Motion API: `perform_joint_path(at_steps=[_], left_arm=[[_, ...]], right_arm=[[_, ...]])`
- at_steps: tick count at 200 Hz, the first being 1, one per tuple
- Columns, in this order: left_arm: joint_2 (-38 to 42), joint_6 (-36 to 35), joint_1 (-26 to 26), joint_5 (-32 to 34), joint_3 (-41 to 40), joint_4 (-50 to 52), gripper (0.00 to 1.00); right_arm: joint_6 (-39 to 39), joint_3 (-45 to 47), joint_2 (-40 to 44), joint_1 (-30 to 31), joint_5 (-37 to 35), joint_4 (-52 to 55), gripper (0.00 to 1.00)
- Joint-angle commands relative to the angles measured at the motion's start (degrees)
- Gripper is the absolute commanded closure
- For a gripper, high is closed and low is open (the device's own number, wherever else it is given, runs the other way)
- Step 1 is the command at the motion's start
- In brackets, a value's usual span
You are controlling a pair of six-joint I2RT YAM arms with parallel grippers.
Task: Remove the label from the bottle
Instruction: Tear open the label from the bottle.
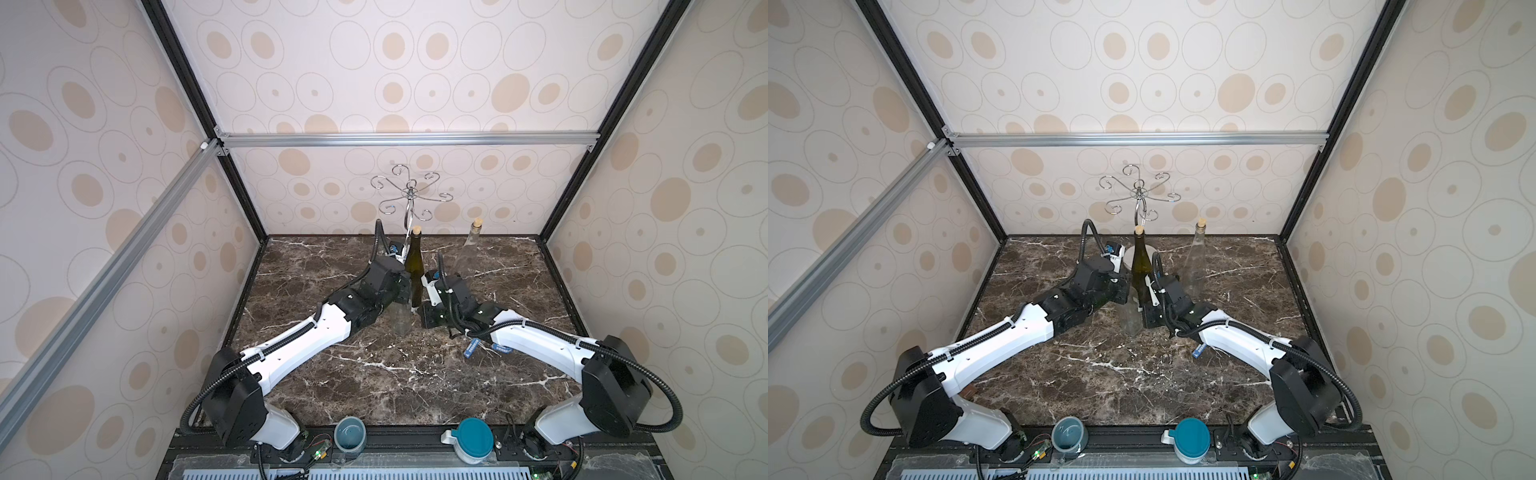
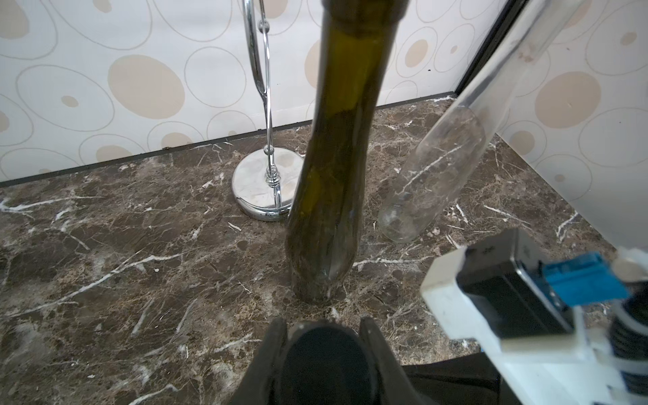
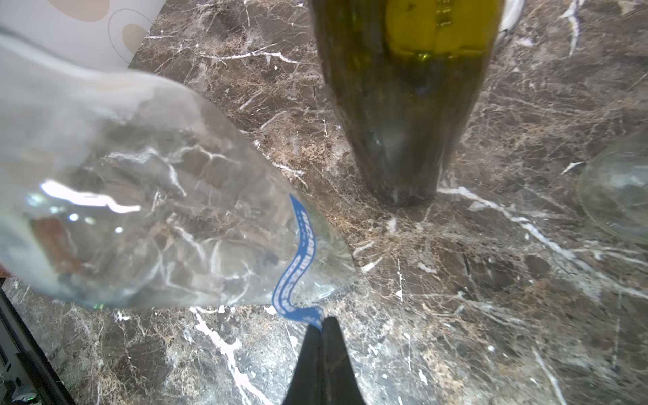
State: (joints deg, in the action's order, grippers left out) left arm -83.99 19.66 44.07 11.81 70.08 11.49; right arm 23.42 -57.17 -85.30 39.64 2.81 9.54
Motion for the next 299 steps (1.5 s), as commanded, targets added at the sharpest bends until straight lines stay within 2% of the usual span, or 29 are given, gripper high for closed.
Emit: perform_joint_path(at_steps=[1, 50, 161, 299], left_arm=[[-0.65, -2.25, 0.22, -2.20, 2.78, 0.33, 0.84], [-0.92, -3.85, 0.16, -4.74, 2.78, 0.38, 0.84], [-1.44, -9.70, 0.22, -15.86, 2.69, 0.60, 0.83], [-1.84, -13.10, 0.75, -22.30, 2.95, 2.31, 0.82]], right_arm=[[-0.81, 1.09, 1.81, -0.88, 0.11, 1.24, 1.00], [-1.30, 1.61, 2.16, -2.36, 0.79, 1.62, 1.00], [-1.93, 2.28, 1.78, -4.80, 2.20, 2.05, 1.00], [-2.71, 3.99, 2.90, -8.50, 2.80, 2.63, 1.00]])
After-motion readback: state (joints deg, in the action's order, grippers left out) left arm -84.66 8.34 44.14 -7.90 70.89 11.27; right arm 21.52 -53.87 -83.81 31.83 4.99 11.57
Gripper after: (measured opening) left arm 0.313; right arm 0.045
